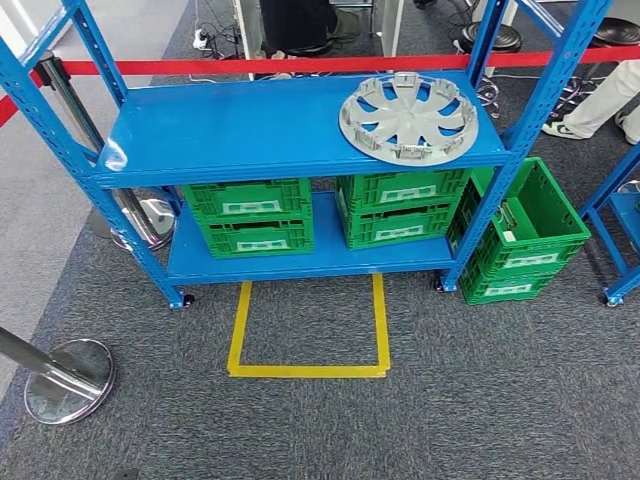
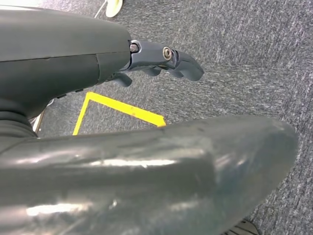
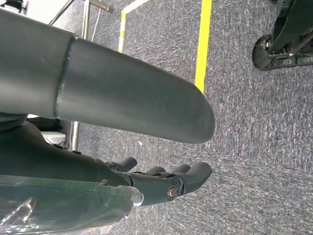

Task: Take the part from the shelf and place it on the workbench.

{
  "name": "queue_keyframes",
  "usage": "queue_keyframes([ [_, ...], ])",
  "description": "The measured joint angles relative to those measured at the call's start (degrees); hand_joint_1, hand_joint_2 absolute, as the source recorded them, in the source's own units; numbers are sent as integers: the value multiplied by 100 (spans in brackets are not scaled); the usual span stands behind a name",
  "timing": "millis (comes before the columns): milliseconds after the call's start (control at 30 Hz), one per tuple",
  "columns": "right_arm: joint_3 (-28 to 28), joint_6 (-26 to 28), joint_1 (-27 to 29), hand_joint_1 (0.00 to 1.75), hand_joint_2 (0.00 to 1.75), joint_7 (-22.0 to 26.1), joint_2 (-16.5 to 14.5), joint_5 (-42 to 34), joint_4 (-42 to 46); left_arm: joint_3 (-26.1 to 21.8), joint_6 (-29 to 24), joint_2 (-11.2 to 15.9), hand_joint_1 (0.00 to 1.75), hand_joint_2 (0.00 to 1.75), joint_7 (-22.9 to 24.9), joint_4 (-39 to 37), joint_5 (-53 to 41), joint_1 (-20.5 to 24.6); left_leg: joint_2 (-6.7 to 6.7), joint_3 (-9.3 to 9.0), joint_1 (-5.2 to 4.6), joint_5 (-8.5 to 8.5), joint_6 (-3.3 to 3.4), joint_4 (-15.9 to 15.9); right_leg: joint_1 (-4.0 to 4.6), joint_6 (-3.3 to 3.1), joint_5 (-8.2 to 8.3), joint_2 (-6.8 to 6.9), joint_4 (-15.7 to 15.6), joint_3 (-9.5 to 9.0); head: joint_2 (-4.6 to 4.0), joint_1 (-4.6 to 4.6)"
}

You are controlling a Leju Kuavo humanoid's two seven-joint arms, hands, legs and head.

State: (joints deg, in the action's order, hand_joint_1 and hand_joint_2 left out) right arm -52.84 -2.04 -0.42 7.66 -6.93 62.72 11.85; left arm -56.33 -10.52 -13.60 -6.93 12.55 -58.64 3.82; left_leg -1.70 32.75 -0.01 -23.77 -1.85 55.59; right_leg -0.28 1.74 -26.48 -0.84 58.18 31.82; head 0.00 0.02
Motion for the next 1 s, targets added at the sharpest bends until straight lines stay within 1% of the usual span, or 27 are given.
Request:
queue_keyframes([
  [167, -1, -31, 1, 0, 0, 231, 0, 42, 0, 0, -2, 0, 0, 0, -81, 0, 0, 0, 0, 1, 0, 0, 0, 0, 0, 0, 0, 0, 0, 0, 0, 0],
  [300, 4, -6, 8, 0, 175, 235, 0, 90, 1, 2, -8, 6, 0, 175, -85, 0, -4, -3, 0, 1, -1, 0, 1, 0, -1, 0, 0, 0, 0, 0, 0, -1],
  [433, 173, 159, 52, 0, 0, 20, 2, 18, 33, 145, -25, 73, 0, 0, 89, 1, 141, -54, 0, 1, 0, 0, 0, 0, 0, 0, 0, 0, 0, 1, 0, 0],
  [633, 621, 190, 136, 0, 0, -92, 34, -654, 123, 578, 67, 214, 0, 0, 178, 30, 753, -167, 0, 3, 0, -1, 1, 0, 0, 0, 0, 0, 0, 4, 0, 0],
  [1000, 1622, 199, 304, 0, 0, -251, 154, -1960, 312, 1639, 293, 475, 0, 0, 291, 184, 1941, -406, 0, 5, 0, -1, 1, 0, 0, 0, 0, 0, 0, 4, 0, 0],
])
